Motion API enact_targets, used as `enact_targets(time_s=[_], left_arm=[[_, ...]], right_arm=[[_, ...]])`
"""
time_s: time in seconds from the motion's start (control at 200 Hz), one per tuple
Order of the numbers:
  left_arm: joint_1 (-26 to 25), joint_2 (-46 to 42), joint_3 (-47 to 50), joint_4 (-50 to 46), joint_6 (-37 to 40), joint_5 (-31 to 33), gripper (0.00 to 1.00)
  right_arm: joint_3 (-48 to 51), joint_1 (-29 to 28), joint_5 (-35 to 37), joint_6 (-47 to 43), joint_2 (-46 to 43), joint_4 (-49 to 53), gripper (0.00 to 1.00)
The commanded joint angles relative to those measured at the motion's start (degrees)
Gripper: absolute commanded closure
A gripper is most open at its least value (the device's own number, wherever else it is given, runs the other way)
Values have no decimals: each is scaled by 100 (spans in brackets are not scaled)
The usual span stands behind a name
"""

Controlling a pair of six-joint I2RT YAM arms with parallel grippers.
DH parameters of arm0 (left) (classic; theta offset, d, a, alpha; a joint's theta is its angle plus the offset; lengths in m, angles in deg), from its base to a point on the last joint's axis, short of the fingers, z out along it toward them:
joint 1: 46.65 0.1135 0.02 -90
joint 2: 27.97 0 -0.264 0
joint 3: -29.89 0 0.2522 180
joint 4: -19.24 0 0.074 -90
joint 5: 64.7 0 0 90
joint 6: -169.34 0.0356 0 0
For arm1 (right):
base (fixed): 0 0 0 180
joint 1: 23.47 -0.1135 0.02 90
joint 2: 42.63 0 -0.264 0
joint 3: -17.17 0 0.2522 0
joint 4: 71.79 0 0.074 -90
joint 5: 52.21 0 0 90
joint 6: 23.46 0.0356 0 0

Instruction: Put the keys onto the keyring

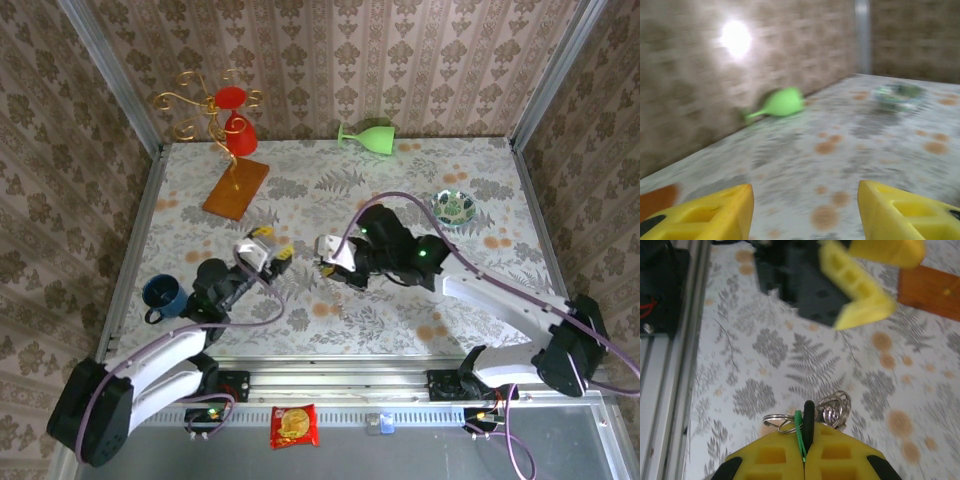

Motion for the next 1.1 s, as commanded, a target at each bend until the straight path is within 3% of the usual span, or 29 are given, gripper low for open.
enact_targets(time_s=[0.0,0.18,0.38,0.53,0.66,0.755,0.88,1.095], left_arm=[[513,-635,-22,-600,-879,1431,42],[1171,-1327,-105,-1884,-1147,1915,40],[1457,-1067,-169,-2136,-1319,2099,39],[1486,-665,-321,-2089,-1014,1925,37],[1486,-393,-395,-2042,-773,2107,31],[1495,-207,-457,-2046,-621,2149,18],[1509,3,-606,-2229,-440,2189,8],[1600,233,-748,-2300,-252,2192,1]], right_arm=[[-445,-196,-488,415,606,-1140,100],[-823,-242,-463,900,1424,-1601,100],[-918,-198,532,94,1891,-201,100],[-659,-31,1179,-443,1892,500,100],[-323,150,1786,-819,1839,710,100],[-110,231,2178,-1103,1894,811,99],[125,329,2484,-1395,2037,847,86],[344,708,2163,-1035,1489,761,45]])
